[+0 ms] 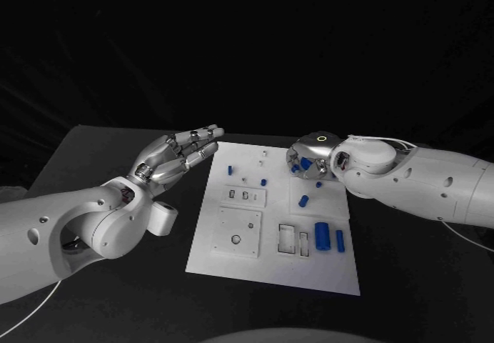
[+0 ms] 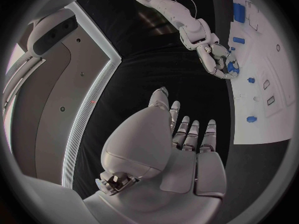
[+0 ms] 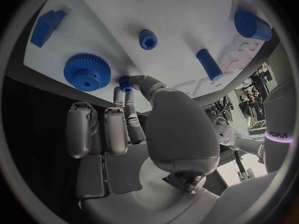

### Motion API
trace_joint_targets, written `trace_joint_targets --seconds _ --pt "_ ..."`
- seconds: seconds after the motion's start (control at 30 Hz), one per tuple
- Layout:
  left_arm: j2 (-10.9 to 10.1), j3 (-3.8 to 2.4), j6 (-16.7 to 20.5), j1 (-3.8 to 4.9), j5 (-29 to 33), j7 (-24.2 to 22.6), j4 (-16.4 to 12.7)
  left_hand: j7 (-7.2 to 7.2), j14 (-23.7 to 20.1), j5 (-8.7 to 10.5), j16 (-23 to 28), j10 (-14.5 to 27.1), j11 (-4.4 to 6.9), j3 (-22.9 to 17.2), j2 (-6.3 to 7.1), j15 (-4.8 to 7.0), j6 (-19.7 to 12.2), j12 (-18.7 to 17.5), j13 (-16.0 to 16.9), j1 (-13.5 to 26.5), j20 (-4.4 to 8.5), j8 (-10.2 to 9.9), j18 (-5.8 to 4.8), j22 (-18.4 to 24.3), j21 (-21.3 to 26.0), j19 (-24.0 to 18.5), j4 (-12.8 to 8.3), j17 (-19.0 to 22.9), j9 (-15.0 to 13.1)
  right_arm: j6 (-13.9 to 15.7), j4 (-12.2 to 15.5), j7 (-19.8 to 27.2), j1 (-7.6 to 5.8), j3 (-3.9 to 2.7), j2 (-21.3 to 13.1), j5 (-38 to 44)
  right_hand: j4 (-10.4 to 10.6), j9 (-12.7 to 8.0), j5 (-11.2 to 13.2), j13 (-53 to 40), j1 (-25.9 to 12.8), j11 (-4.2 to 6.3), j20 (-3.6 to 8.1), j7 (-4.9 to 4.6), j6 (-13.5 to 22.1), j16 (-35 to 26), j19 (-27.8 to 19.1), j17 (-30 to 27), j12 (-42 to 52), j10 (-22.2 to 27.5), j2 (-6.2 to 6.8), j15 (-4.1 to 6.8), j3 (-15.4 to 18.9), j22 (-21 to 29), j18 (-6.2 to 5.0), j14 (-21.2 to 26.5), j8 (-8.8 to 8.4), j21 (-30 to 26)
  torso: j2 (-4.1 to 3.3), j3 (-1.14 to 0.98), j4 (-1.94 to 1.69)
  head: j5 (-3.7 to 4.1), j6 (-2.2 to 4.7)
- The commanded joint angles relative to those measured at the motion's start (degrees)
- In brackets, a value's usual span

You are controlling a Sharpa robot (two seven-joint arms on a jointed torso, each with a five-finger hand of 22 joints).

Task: Assemble the parts on the task board

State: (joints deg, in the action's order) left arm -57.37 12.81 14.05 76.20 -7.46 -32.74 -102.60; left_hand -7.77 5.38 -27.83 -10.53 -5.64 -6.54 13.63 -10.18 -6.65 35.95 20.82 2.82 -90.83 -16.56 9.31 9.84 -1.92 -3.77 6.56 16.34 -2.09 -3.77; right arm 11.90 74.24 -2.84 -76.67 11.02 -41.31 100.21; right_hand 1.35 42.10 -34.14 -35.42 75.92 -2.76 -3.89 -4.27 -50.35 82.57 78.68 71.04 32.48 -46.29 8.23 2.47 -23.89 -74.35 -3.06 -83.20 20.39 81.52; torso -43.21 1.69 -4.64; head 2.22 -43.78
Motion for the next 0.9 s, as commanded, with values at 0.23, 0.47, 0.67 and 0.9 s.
trace_joint_targets --seconds 0.23,0.47,0.67,0.9 --pt "-0.2 -0.03 -0.9 0.07 -0.4 -0.3 -0.1 -0.13 0.0 -0.34 -0.3 0.0 -0.42 -0.4 -0.06 -0.44 0.5 0.4 -0.1 -0.5 -0.07 0.5 0.41 -0.1 -0.4 0.4 -0.2 -0.1 -0.1 1.6 2.2 1.3 -0.56 0.13 -0.9 -1.4 -0.7 1.9 0.0 -0.7 -0.1 0.73 0.29 -0.41 -0.1 -0.5 -0.1 -0.2 0.6 -1.9 -0.94 0.44 -0.1 -0.3 -1.07 0.2 0.73 -0.4 0.06 0.08 0.01 -0.39 -0.04" --pt "-0.3 -0.03 -0.4 0.07 -0.4 0.0 -0.2 -0.14 0.0 -0.39 -0.4 0.0 -0.42 -0.4 -0.06 -0.47 0.5 0.4 -0.1 -0.6 -0.08 0.5 0.4 -0.1 -0.4 0.4 -0.2 -0.1 -0.1 0.2 4.2 0.9 -3.81 0.06 -0.5 -3.2 -0.8 2.4 0.5 -0.9 -0.1 0.8 0.37 -0.39 -0.1 -0.8 -0.3 -0.8 0.7 -2.2 -1.0 0.51 -0.2 -0.2 -1.1 0.4 0.75 -0.5 -0.06 0.08 -0.26 -0.53 -0.12" --pt "-0.5 -0.04 -0.2 0.09 -0.4 0.3 -0.7 -0.15 0.1 -0.41 -0.4 0.0 -0.42 -0.4 -0.03 -0.48 0.6 0.4 -0.1 -0.7 -0.09 0.6 0.4 -0.1 -0.5 0.5 -0.2 -0.1 -0.1 -1.6 2.8 0.6 -5.58 -0.09 2.0 -4.6 -0.8 2.8 1.0 -0.9 -0.1 0.87 0.43 -0.42 0.0 -0.9 -0.3 -1.0 0.7 -2.5 -1.04 0.56 -0.4 -0.1 -1.12 0.5 0.56 -0.6 -0.4 0.14 -0.65 -0.59 0.02" --pt "-0.5 -0.06 0.2 0.1 -0.4 0.2 -0.5 -0.15 0.1 -0.42 -0.4 0.0 -0.43 -0.4 -0.01 -0.48 0.6 0.5 -0.1 -0.7 -0.09 0.6 0.4 -0.1 -0.5 0.6 -0.2 -0.1 -0.1 -2.9 -1.0 0.8 -6.2 -0.28 5.7 -6.0 -0.9 3.0 1.5 -1.0 -0.2 0.8 0.45 -0.49 0.4 -1.1 -0.5 -1.2 0.4 -2.4 -1.07 0.54 -0.5 0.0 -1.16 0.6 0.13 -0.8 -0.84 0.31 -0.96 -0.59 0.12"
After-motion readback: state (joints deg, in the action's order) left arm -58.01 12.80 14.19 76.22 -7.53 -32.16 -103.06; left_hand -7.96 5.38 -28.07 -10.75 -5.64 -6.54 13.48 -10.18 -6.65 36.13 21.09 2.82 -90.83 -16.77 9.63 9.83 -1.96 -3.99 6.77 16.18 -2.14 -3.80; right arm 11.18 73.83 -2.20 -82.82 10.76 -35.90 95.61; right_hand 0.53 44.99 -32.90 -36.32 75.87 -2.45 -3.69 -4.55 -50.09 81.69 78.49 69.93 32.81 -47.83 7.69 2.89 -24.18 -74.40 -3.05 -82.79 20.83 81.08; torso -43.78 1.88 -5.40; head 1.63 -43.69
